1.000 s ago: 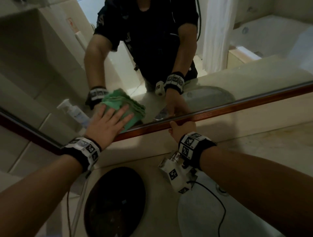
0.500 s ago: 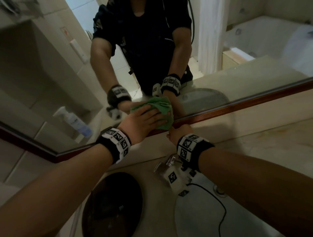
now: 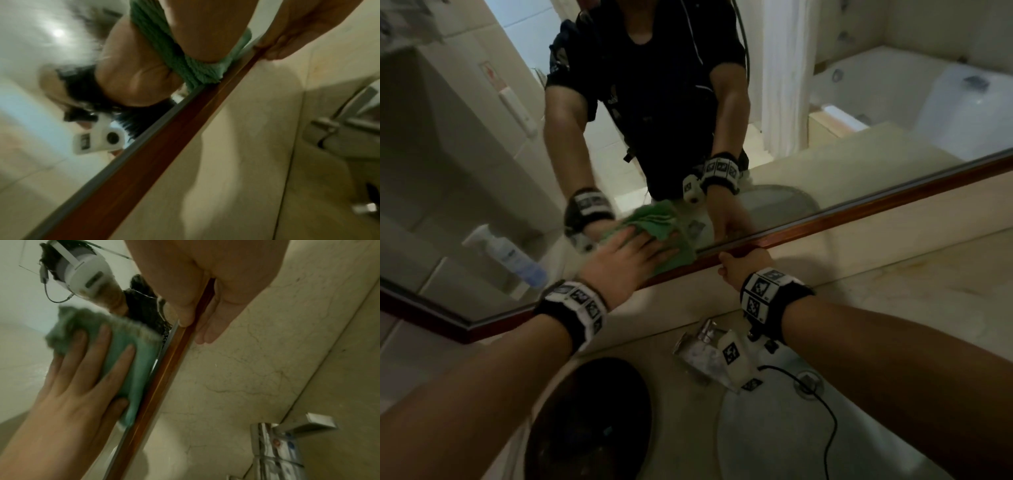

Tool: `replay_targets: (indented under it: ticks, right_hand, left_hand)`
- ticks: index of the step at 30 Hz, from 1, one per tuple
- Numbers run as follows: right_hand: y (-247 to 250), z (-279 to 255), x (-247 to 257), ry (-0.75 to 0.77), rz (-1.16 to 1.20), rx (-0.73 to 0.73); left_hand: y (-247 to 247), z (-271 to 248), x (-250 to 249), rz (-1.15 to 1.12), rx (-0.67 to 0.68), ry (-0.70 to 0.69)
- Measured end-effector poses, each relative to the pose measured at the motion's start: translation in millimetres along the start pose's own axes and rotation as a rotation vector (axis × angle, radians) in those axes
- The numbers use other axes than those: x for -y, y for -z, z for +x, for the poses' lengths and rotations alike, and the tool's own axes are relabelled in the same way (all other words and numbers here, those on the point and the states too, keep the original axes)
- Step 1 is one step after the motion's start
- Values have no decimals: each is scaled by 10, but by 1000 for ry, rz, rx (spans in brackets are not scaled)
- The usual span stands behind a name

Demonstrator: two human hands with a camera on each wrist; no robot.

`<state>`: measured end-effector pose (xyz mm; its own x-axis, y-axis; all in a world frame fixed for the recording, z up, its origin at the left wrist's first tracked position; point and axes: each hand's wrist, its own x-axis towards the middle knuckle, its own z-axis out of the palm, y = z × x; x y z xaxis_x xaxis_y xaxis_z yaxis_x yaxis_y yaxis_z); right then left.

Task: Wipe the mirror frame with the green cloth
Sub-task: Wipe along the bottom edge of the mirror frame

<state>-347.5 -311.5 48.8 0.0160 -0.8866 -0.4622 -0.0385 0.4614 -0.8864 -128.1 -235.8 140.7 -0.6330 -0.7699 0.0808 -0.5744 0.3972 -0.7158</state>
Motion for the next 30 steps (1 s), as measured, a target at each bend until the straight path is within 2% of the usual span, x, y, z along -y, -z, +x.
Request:
replay_targets:
  ticks: [3, 6, 8, 12, 15, 18, 24, 27, 30]
  right_hand:
    - [-29, 24, -30, -14, 37, -22]
    - [-26, 18, -21, -23, 35, -20]
    - [-30, 29, -34, -37, 9, -34]
    - [-61, 197, -142, -13, -9, -52]
    - [-72, 179, -137, -26, -9, -58]
    - [-46, 14, -41, -28, -16, -73]
    - [-15, -57, 21, -30, -30, -83]
    - [4, -56, 42, -40, -2, -80]
    - [39, -62, 32, -29, -19, -67]
  left_hand:
    - [-149, -511, 252, 40, -20, 32]
    - [-119, -585, 332, 44, -67, 27]
    - [11, -382, 258, 40, -156, 86]
    - [472, 389, 255, 19, -343, 286]
    - [707, 804, 230, 27, -391, 411]
    - [683, 966, 47, -4, -381, 480]
    - [232, 805, -446, -58, -160, 202]
    - [253, 709, -260, -21, -103, 77]
    - [426, 678, 97, 21, -140, 26]
